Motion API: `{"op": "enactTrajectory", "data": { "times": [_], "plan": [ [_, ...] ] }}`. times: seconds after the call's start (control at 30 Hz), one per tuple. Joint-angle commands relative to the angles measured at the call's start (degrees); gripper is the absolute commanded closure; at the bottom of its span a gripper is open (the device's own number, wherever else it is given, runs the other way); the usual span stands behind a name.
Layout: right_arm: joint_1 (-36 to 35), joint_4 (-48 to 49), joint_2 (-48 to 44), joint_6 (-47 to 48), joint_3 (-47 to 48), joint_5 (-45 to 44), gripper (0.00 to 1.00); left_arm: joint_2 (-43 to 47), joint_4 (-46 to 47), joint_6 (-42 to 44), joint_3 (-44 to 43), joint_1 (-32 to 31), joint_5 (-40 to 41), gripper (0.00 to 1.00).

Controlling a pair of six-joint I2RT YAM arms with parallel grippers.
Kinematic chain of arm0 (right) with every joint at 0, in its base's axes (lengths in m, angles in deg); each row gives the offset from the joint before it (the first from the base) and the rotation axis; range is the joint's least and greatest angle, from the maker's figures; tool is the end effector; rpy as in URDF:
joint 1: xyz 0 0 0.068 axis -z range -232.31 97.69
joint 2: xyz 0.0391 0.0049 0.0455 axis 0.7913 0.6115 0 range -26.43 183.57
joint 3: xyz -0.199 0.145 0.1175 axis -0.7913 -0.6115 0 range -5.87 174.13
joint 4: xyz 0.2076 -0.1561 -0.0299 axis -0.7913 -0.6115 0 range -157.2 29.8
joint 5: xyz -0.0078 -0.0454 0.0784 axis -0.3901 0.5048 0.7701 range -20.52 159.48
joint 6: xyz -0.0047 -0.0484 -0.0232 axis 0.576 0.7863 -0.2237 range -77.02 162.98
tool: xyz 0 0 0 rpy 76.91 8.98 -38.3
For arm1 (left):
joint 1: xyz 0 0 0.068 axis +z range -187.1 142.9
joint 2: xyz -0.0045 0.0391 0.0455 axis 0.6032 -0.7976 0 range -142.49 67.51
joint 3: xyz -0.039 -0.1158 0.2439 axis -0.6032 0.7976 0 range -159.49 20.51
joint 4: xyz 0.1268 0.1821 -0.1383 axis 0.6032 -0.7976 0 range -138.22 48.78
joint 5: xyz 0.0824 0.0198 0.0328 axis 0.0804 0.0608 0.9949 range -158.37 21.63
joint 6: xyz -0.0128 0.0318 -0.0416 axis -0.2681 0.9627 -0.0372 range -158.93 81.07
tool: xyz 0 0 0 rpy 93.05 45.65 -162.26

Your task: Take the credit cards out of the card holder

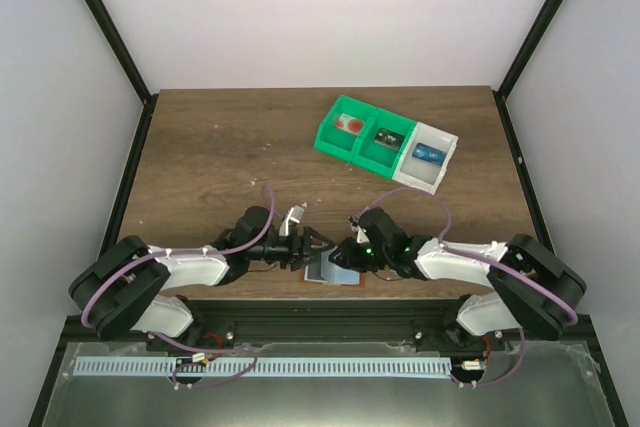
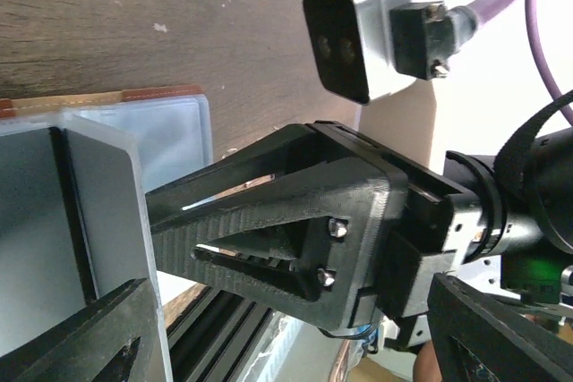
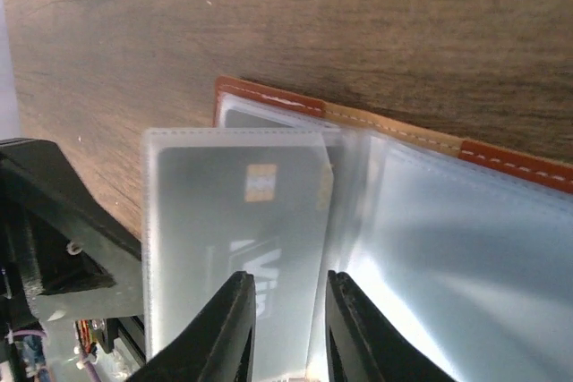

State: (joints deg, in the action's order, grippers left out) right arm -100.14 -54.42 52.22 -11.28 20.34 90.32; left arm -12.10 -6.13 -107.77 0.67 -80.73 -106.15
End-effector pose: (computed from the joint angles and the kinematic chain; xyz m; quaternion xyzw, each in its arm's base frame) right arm 0.1507 0.1854 0.1367 -0.0155 0.9163 0.3881 0.0976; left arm 0.1589 -0.1817 0.1490 -0.0033 0.8155 -0.5760 0.0571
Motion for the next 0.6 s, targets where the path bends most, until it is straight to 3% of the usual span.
{"op": "enactTrajectory", "data": {
  "times": [0.0,0.2,0.57],
  "plan": [
    [-0.51,-3.38,-4.03,0.56,-0.03,-3.79,0.74,-1.38,1.83,-0.06,-1.92,-1.08,0.16,0.16],
    [0.43,-12.93,-11.24,1.4,-0.62,-10.29,0.7,-4.26,2.92,-0.3,-4.27,-2.88,0.59,0.16],
    [3.71,-19.2,-23.74,0.06,-3.28,-11.08,0.68,-8.78,3.79,-0.06,-6.81,-5.09,1.31,0.19]
  ]
}}
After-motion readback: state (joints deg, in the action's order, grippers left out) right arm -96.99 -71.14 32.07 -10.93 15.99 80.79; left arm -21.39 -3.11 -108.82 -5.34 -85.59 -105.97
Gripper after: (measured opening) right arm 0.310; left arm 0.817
